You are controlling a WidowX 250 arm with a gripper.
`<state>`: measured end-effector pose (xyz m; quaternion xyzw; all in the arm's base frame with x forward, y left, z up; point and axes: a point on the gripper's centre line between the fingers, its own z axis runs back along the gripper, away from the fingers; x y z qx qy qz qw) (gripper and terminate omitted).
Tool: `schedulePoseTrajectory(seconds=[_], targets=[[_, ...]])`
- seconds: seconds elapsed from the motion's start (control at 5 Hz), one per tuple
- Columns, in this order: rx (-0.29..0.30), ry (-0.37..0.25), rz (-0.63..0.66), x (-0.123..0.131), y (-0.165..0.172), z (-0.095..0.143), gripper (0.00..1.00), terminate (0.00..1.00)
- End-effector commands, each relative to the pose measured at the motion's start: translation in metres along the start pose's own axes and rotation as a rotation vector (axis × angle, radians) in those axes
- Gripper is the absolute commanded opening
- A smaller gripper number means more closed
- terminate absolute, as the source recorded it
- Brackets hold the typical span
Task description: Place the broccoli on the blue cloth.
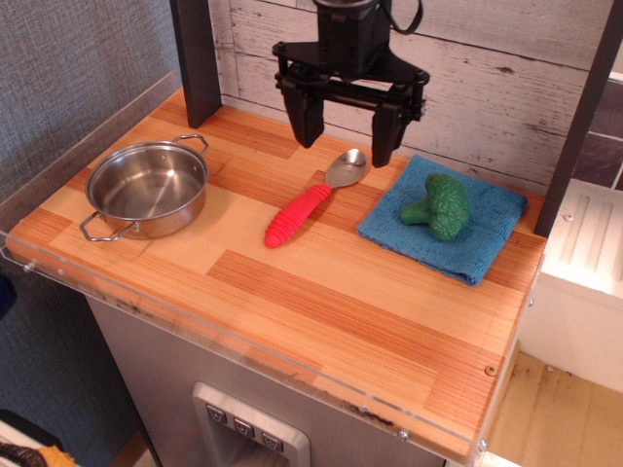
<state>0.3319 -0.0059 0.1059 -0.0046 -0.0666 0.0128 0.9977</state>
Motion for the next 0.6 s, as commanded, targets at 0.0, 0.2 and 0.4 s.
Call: schedulePoseTrajectory(seconds=[0.0,0.2,0.4], targets=[[-0.001,-0.02,-0.061,-0.0028,0.0133,0.0141,1.0,0.0],[-0.001,-0.02,-0.061,-0.0028,0.0133,0.0141,1.0,0.0],[-0.001,-0.02,-0.061,-0.0028,0.0133,0.0141,1.0,1.0]])
